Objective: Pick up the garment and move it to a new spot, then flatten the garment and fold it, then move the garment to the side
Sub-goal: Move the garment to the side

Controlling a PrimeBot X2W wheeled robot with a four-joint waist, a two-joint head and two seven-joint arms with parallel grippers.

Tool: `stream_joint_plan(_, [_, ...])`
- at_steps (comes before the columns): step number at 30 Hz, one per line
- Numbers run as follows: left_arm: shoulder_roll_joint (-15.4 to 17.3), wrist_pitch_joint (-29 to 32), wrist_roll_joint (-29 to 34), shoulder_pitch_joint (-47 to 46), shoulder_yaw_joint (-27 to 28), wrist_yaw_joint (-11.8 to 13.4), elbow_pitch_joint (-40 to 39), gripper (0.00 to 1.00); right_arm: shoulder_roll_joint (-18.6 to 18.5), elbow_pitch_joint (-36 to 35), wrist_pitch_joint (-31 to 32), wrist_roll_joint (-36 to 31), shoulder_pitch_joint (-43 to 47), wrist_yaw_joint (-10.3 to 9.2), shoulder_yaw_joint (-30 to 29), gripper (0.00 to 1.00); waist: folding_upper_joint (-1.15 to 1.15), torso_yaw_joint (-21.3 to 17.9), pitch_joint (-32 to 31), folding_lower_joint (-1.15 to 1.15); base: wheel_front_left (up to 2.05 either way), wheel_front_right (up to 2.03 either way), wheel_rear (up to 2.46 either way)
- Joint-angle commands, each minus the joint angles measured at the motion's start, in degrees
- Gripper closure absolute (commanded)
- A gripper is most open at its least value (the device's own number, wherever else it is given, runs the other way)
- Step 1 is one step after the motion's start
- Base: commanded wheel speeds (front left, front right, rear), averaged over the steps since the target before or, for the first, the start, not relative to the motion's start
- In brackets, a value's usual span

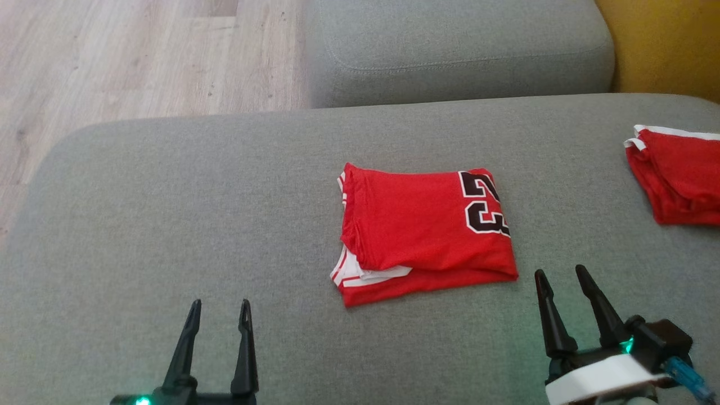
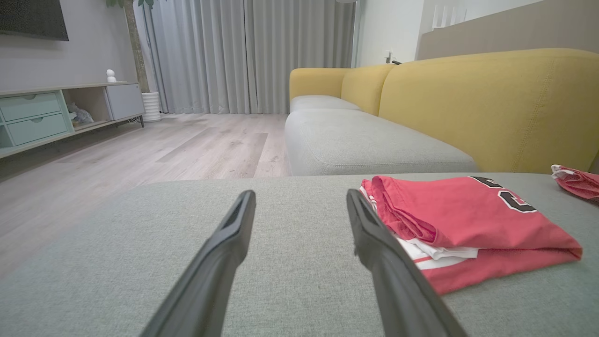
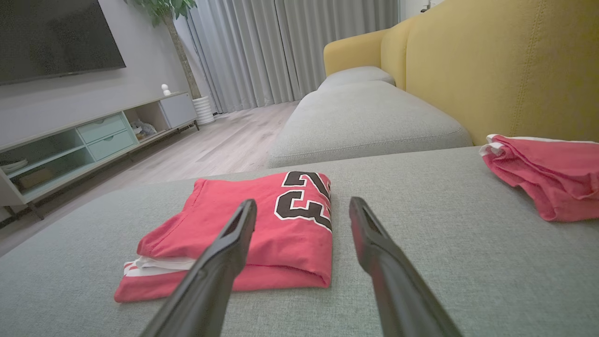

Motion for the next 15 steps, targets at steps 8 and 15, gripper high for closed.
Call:
stream_joint_plan(8, [-0.45, -0.29, 0.17, -2.77, 0.73, 0.84, -2.84, 0.00, 0.11, -0.23, -0.62, -0.40, -3.59, -0.04, 0.03, 0.00, 0.00, 0.11, 3.76, 0.00, 0.00, 0.00, 0.00])
stream_joint_plan(15, [-0.45, -0.29, 0.12, -6.95, -1.17, 1.02, -4.22, 0.00, -0.71, 6.31, -0.61, 1.46, -15.33, -0.04, 0.68, 0.00, 0.00, 0.21, 10.33, 0.00, 0.00, 0.00, 0.00])
